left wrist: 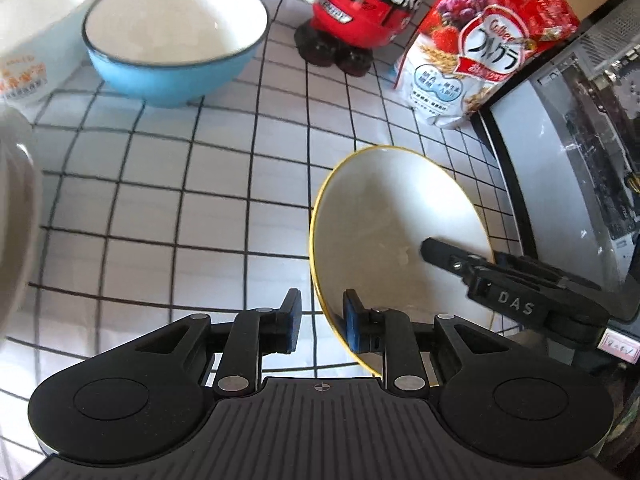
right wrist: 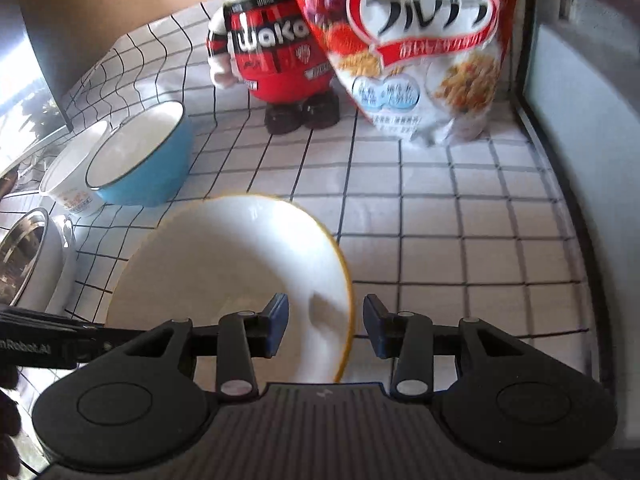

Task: Organize plates and bowls
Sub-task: 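Move both grippers over to the blue bowl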

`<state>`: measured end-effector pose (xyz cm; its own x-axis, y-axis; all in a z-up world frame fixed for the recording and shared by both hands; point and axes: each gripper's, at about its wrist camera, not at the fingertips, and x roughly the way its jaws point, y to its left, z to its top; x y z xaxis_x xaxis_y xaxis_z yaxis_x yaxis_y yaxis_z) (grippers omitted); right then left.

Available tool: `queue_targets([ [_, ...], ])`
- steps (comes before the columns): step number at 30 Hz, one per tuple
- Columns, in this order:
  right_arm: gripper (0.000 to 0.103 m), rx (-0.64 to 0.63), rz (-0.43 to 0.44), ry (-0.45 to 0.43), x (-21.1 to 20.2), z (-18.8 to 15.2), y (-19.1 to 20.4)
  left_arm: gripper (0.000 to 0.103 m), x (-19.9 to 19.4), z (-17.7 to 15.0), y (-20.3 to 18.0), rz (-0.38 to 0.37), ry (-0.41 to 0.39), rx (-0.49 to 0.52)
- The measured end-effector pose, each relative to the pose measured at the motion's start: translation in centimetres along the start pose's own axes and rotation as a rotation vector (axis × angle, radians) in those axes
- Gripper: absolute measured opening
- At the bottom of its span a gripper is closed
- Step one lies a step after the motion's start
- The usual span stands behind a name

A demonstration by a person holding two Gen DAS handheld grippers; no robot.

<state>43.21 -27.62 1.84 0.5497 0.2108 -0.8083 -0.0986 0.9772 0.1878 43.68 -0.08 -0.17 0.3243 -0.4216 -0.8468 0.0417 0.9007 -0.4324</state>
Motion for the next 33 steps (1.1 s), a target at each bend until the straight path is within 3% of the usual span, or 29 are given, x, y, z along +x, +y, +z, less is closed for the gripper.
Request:
queue_targets([
  [5,0.043,-0.059,-0.051,-0.095,-3.8,1.2,1.6,0.025,-3.2,0.8,0.3,-0.007,-0.046,0.077],
  [13,0.05,-0.066,-0.025,-0.215,-7.7,5.2,6.7,0.025,-9.2,5.5,4.4,0.038,-0.233,0.064],
  [18,0.052,-0.088,0.019,-0.258,-9.2,8.4,11.3,0.025,-13.6,10.8,4.8,0.007,-0.297,0.266],
  [21,0.061,-0.05,0.044,-0.302,-10.0,10.2,13.7,0.025,-16.3,14.5,4.5,-0.044,-0.342,0.392],
  [24,0.061,-0.003,0.088,-0.298,-10.4,12.9,15.6,0.025,-17.1,18.5,4.1,-0.026,-0.287,0.455],
  [28,0.065,0.109,0.139,-0.264,-9.9,16.0,16.1,0.025,-16.2,22.9,3.7,0.074,-0.205,0.513],
  [30,0.065,0.191,0.151,-0.225,-8.7,16.3,15.5,0.025,-14.4,24.3,3.7,0.086,-0.124,0.544],
  [33,0.065,0.215,0.095,-0.17,-6.1,15.2,15.1,0.025,-10.8,25.6,4.3,0.092,-0.013,0.611],
])
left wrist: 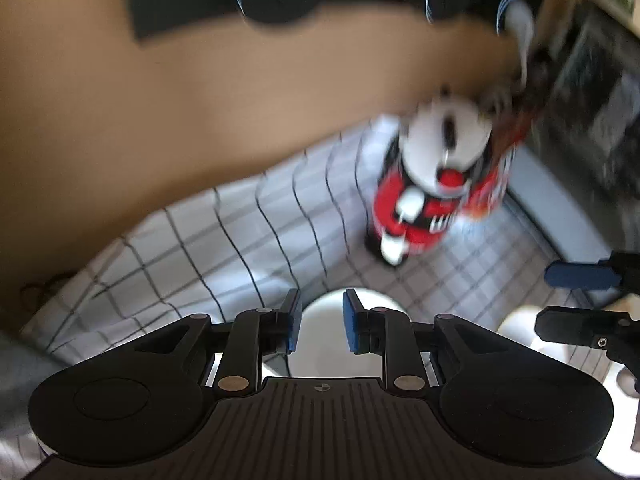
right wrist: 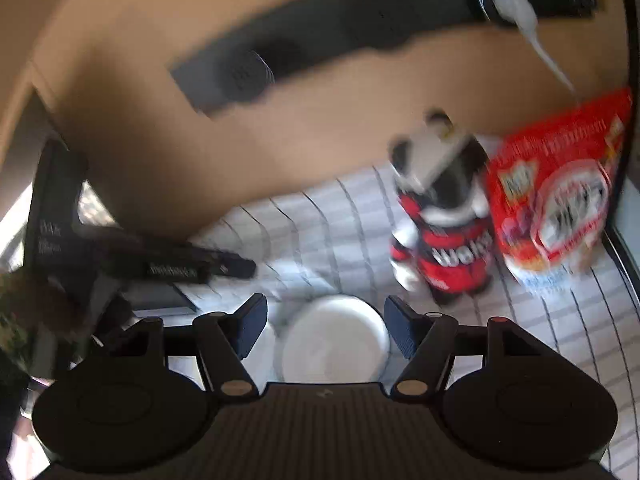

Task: Organize plates and bowls

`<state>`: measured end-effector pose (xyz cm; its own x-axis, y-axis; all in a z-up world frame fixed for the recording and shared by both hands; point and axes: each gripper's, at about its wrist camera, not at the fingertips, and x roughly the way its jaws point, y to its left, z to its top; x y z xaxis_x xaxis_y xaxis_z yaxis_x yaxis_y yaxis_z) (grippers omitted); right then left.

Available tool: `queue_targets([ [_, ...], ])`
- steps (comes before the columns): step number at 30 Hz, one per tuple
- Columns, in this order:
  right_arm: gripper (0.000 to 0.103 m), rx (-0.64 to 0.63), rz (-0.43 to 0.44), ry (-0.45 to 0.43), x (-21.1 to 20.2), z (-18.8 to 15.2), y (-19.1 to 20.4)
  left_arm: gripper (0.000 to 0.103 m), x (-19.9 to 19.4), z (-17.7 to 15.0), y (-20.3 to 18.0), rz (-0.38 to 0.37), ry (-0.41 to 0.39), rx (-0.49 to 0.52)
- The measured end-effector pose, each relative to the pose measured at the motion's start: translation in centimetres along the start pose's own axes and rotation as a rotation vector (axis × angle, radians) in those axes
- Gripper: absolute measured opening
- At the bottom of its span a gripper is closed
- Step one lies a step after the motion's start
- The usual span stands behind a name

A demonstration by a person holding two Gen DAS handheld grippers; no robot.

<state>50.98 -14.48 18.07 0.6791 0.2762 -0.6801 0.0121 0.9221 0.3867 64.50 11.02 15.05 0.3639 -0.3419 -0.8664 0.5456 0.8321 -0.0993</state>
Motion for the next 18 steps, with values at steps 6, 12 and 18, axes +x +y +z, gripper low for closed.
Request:
queue_targets([
  [6,0.065,0.14,-0.011,0.144,4.6,-4.9,-2.4,0.025,6.5,-1.2,1.4,-0.011,0.123,0.074],
  [12,0.065,0.193,-0.082,0.165,7.9,-5.5,-3.6,0.025,11.3,-1.0,2.8,-0.098,0.225,0.075],
  [18,0.065,0.195,-0.117,0.221,11.1,-5.0,-4.6,0.029,14.2,-2.0,4.3,-0.091,0.268,0.059],
])
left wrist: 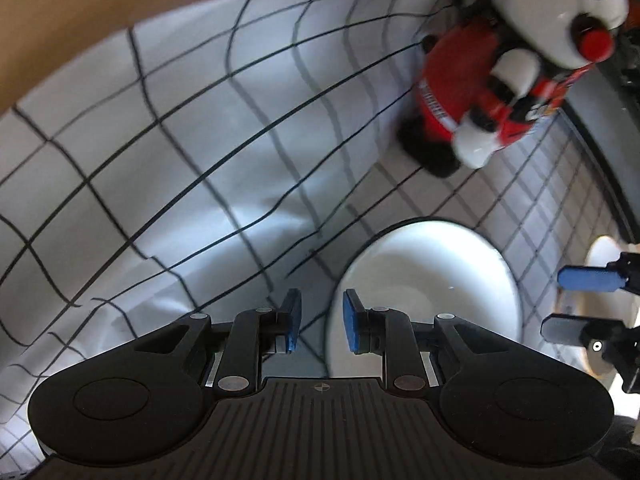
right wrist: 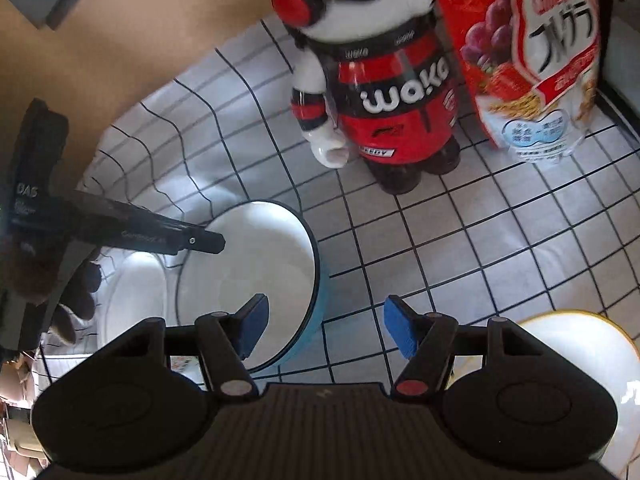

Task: Organize plates and bowls

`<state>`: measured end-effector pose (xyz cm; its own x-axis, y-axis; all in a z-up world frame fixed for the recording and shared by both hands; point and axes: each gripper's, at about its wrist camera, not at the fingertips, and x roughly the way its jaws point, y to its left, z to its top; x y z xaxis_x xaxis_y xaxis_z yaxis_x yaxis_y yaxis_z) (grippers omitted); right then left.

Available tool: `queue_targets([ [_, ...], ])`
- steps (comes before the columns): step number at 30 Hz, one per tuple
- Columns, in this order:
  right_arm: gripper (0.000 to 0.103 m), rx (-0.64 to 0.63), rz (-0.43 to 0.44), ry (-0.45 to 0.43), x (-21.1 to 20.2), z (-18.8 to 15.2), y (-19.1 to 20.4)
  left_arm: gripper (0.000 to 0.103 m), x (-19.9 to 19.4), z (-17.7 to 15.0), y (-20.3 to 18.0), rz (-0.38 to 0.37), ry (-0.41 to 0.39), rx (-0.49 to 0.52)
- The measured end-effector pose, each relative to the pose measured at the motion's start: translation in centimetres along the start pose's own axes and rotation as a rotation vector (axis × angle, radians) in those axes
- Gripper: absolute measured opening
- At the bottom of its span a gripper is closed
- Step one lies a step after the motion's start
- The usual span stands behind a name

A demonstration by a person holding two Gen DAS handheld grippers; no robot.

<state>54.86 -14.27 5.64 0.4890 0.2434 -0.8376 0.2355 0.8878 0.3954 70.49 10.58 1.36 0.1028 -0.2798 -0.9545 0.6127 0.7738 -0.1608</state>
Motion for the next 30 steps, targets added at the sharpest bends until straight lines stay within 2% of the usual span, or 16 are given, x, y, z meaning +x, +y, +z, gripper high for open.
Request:
queue_targets([
  [6,0.063,-0.046,-0.011,0.049,3.7,1.1,0.7,0.028,1.0,-0.6,0.8,-0.046,-0.021,-0.045],
  [9,0.051,-0.058,-0.013,0.083,5.4,1.4,0.9,0.028,1.9,-1.0,0.8,-0.069,-0.003,-0.083],
  [11,0.038,-0.06,-0.012,0.111,6.4,1.5,0.7,0.028,2.6,-1.3,0.6,-0.074,0.007,-0.103],
  [12,0.035,-0.063,-0.005,0.127,6.7,1.5,0.6,0.031,2.8,-1.4,0.4,-0.074,0.009,-0.115],
  [14,0.024,-0.068,0.015,0.152,7.1,1.6,0.4,0.033,2.9,-1.5,-0.1,-0.051,0.002,-0.138],
  [16,0.021,-0.074,0.033,0.163,7.0,1.7,0.2,0.035,2.9,-1.5,-0.6,-0.027,0.002,-0.172],
  [20,0.019,-0.102,0.007,0.156,6.4,2.1,-0.4,0.037,3.1,-2.0,-1.7,-0.038,0.007,-0.267],
  [26,0.019,-0.1,-0.002,0.145,5.5,3.3,-3.1,0.037,3.5,-3.4,-4.5,-0.074,-0.01,-0.331],
  [30,0.02,-0.127,0.017,0.176,5.3,3.4,-3.5,0.032,3.7,-4.1,-5.2,-0.057,-0.031,-0.373],
])
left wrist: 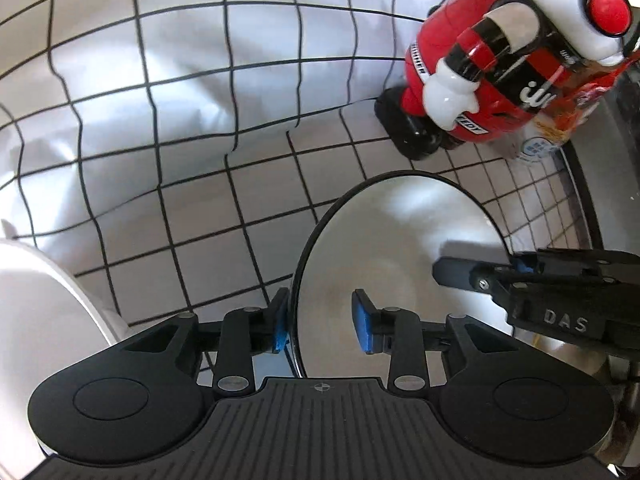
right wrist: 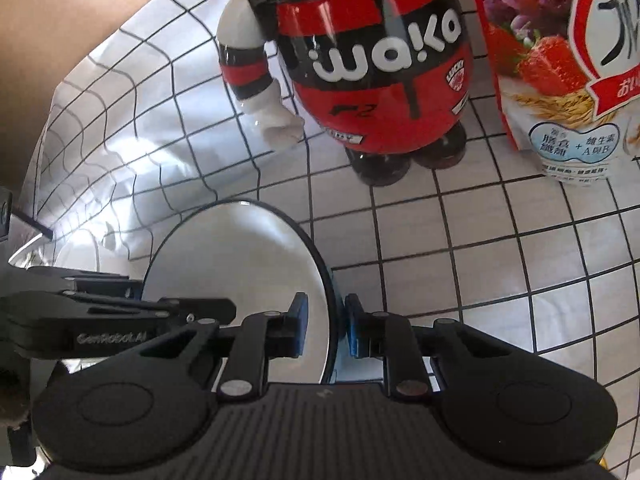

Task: Organize plates and bowls

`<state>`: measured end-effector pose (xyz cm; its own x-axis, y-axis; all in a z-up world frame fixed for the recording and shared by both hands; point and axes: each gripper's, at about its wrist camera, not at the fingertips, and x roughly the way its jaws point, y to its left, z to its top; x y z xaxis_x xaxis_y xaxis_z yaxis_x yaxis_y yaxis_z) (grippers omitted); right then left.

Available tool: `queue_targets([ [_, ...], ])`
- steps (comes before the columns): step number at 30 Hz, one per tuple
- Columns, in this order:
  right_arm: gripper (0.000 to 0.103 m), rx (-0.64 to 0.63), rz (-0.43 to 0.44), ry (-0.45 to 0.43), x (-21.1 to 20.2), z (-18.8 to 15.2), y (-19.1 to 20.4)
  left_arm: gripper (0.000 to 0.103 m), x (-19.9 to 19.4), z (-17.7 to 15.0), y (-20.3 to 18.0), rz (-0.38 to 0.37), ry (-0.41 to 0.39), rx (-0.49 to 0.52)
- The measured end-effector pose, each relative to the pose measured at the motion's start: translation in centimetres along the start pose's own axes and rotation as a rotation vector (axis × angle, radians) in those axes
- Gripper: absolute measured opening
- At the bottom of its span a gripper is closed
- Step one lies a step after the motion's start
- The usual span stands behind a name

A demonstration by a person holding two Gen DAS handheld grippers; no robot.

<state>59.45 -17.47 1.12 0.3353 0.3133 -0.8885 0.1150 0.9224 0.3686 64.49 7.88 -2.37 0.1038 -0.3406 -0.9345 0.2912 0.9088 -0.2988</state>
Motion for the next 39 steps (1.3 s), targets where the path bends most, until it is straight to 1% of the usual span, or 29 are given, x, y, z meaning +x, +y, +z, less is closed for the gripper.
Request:
queue_targets([
  [4,0.022,0.012,0.024,0.041,0.6,-0.2,-0.3,0.025,0.8,-0.3,0.6,0.006,0.007,-0.058],
  [9,0.022,0.05,0.047,0.096,2.1,-0.6,-0.8,0.025,1.1,-0.4,0.5,0.017,-0.009,-0.049],
  [11,0.025,0.041,0.042,0.093,2.1,-0.6,-0.5,0.025,1.2,-0.3,0.6,0.009,-0.007,-0.05],
  [16,0.026,0.009,0.027,0.092,2.1,-0.5,-0.2,0.026,1.2,-0.5,0.5,0.005,-0.013,-0.045],
  [21,0.027,-0.005,0.021,0.087,2.2,-0.5,0.0,0.029,0.9,-0.6,0.5,0.008,-0.022,-0.089],
  [25,0.027,-0.016,0.01,0.081,2.2,-0.5,0.2,0.031,0.9,-0.6,0.4,0.011,-0.028,-0.104],
  [29,0.027,-0.072,-0.025,0.076,2.3,-0.5,1.1,0.03,0.9,-0.5,0.9,-0.007,-0.025,-0.128],
  [31,0.027,-0.107,-0.046,0.072,2.4,-0.6,1.6,0.028,0.8,-0.6,1.4,-0.024,-0.032,-0.152],
  [32,0.027,-0.117,-0.054,0.069,2.4,-0.7,1.7,0.024,0.8,-0.7,1.5,-0.023,-0.04,-0.157],
  [33,0.027,-0.12,-0.058,0.068,2.4,-0.7,1.8,0.021,0.7,-0.9,1.5,-0.015,-0.051,-0.156],
  [34,0.027,-0.118,-0.06,0.069,2.3,-0.7,1.8,0.021,0.7,-1.1,1.4,-0.005,-0.065,-0.148],
  [36,0.027,-0.119,-0.059,0.074,2.3,-0.8,1.9,0.021,0.5,-1.4,1.1,0.015,-0.084,-0.147],
  [39,0.027,-0.131,-0.055,0.07,2.0,-1.3,2.5,0.021,-0.1,-2.1,0.9,0.044,-0.089,-0.162],
])
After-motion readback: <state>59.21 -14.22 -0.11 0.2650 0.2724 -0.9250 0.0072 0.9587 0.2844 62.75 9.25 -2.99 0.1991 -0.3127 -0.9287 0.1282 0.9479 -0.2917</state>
